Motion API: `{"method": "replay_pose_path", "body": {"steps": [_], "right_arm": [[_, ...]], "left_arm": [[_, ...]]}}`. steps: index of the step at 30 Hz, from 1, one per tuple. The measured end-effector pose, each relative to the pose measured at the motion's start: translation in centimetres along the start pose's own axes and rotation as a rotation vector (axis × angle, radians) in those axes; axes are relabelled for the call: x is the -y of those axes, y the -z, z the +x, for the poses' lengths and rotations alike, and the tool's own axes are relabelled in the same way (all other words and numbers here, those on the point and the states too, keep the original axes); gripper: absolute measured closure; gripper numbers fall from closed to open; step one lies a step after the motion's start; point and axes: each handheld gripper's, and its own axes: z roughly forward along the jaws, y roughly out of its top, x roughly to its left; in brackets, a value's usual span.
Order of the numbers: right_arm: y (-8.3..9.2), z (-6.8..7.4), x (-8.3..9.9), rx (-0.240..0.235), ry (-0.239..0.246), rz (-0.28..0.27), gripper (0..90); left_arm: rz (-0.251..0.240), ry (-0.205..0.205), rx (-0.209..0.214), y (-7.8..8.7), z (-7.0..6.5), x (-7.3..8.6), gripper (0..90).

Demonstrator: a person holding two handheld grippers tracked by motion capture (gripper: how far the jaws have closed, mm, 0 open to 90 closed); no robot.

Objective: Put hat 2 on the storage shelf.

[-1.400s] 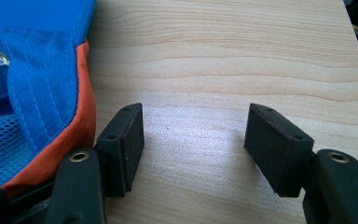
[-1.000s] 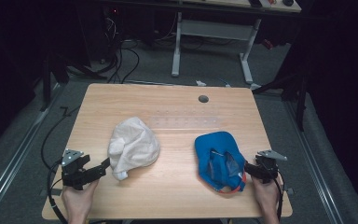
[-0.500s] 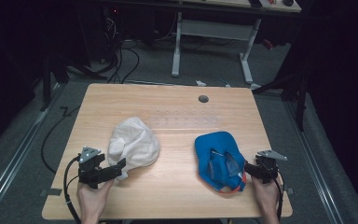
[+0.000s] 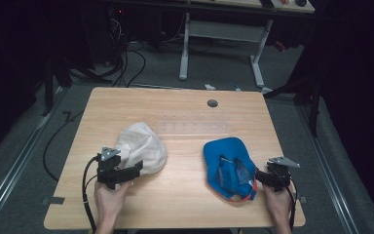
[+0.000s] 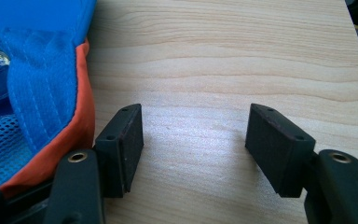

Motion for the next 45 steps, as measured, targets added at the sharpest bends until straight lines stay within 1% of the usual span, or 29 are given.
{"method": "replay_pose_path", "body": {"steps": [1, 3, 4, 5, 10, 12, 13, 16, 18, 22, 24, 27, 31, 32, 34, 35, 36, 38, 39, 41, 44, 45], "right_arm": [[0.0, 0.0, 0.0, 0.0, 0.0, 0.0, 37.0], [0.0, 0.0, 0.0, -0.001, 0.002, 0.0, 36.9], [0.0, 0.0, 0.0, 0.0, 0.003, 0.0, 36.9], [0.0, 0.0, 0.0, -0.001, 0.002, 0.0, 36.9], [0.0, 0.0, 0.0, -0.001, 0.004, -0.002, 36.8], [0.0, 0.0, 0.0, -0.001, 0.005, -0.001, 36.8], [0.0, 0.0, 0.0, -0.001, 0.005, -0.001, 36.8], [0.0, 0.0, 0.0, -0.001, 0.005, -0.001, 36.7], [0.0, 0.0, 0.0, -0.001, 0.002, 0.0, 36.7], [0.0, 0.0, 0.0, -0.001, -0.001, 0.001, 36.7], [0.0, 0.1, 0.0, 0.0, -0.001, 0.001, 36.7], [0.0, 0.1, 0.0, 0.0, 0.0, 0.001, 36.6], [0.0, 0.1, 0.0, 0.001, 0.001, 0.001, 36.6], [0.0, 0.1, 0.0, 0.001, 0.001, 0.001, 36.6], [0.0, 0.1, 0.0, 0.001, 0.001, 0.001, 36.6], [0.0, 0.1, 0.0, 0.001, 0.001, 0.001, 36.6], [0.0, 0.1, 0.0, 0.001, 0.001, 0.001, 36.6], [0.0, 0.1, 0.0, 0.001, 0.0, 0.0, 36.6], [0.0, 0.1, 0.0, 0.001, 0.0, 0.0, 36.6], [0.0, 0.1, 0.0, 0.001, 0.0, 0.001, 36.5], [0.0, 0.1, 0.0, 0.0, 0.0, 0.001, 36.6], [0.0, 0.1, 0.0, 0.001, 0.001, 0.0, 36.6]], "left_arm": [[0.001, -0.004, -0.004, -0.2, 0.0, 0.0, 15.0], [-0.009, 0.0, -0.015, -0.6, -0.1, 0.0, 15.0], [-0.014, -0.006, -0.022, -0.8, 0.0, 0.1, 15.0], [-0.018, 0.0, -0.034, -1.2, 0.1, 0.1, 15.0], [-0.036, 0.009, -0.054, -1.7, 0.5, 0.0, 15.2], [-0.031, 0.019, -0.067, -2.1, 0.7, 0.1, 15.2], [-0.025, 0.013, -0.074, -2.2, 0.8, 0.2, 15.3], [-0.008, 0.021, -0.094, -2.7, 1.2, 0.7, 15.5], [-0.002, 0.032, -0.105, -2.9, 1.5, 0.9, 15.6], [0.021, 0.052, -0.108, -3.2, 1.9, 1.3, 17.2], [0.028, 0.055, -0.105, -3.2, 2.0, 1.4, 18.9], [0.041, 0.081, -0.089, -3.2, 2.2, 1.4, 23.0], [0.048, 0.079, -0.081, -3.3, 2.3, 1.4, 28.7], [0.049, 0.082, -0.078, -3.3, 2.3, 1.4, 28.7], [0.052, 0.08, -0.071, -3.3, 2.3, 1.5, 33.8], [0.057, 0.082, -0.063, -3.3, 2.3, 1.5, 33.8], [0.062, 0.085, -0.059, -3.3, 2.3, 1.5, 37.9], [0.064, 0.087, -0.046, -3.3, 2.3, 1.5, 42.9], [0.067, 0.09, -0.038, -3.3, 2.3, 1.5, 42.9], [0.07, 0.091, -0.027, -3.2, 2.3, 1.5, 47.3], [0.079, 0.098, -0.015, -3.2, 2.3, 1.5, 49.1], [0.083, 0.099, -0.009, -3.1, 2.3, 1.4, 51.7]]}}
